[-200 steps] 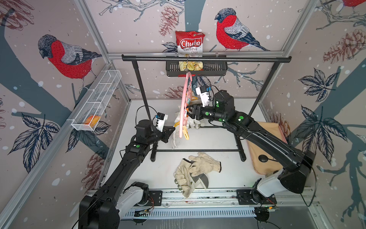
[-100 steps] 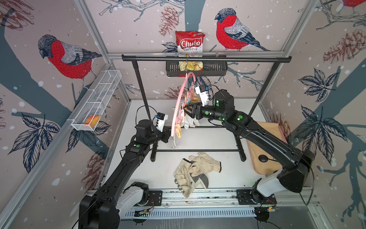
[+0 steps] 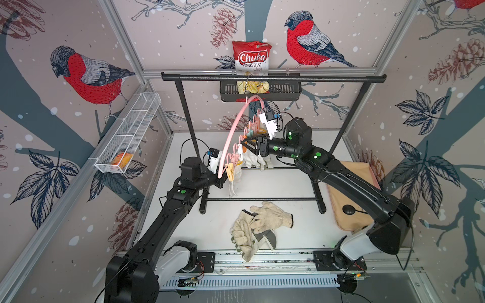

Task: Clip the gloves onto a hanger to dry
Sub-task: Open the clamp at the hanger.

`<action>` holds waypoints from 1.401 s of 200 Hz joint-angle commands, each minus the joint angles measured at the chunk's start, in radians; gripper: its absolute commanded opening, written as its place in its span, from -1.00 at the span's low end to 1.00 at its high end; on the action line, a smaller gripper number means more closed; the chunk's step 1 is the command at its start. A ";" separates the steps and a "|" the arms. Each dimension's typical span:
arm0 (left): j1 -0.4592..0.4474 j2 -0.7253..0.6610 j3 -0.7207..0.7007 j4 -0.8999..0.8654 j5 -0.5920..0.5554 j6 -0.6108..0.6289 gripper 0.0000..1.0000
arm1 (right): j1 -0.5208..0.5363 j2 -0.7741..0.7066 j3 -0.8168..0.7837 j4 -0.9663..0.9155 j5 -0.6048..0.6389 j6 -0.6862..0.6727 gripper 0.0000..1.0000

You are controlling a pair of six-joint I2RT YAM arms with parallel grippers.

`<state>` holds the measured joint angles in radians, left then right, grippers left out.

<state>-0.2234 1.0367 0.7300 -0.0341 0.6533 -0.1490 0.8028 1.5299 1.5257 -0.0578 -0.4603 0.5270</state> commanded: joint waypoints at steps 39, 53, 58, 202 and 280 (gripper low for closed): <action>0.003 0.006 0.011 0.035 0.014 0.006 -1.00 | -0.004 0.022 0.013 0.060 -0.048 0.007 0.13; 0.004 0.005 0.012 0.034 0.014 0.007 -1.00 | -0.005 0.027 0.014 0.065 -0.054 0.007 0.13; 0.003 0.005 0.010 0.034 0.014 0.007 -1.00 | -0.006 0.027 0.014 0.068 -0.055 0.007 0.13; 0.002 -0.001 0.007 0.030 0.017 0.009 -1.00 | 0.002 0.074 0.077 0.060 -0.055 -0.016 0.11; 0.004 0.000 0.007 0.030 0.017 0.008 -1.00 | 0.018 0.081 0.082 0.017 0.008 -0.053 0.09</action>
<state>-0.2234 1.0378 0.7334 -0.0341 0.6537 -0.1486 0.8158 1.6112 1.6024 -0.0376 -0.4858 0.4995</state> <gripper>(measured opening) 0.049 0.550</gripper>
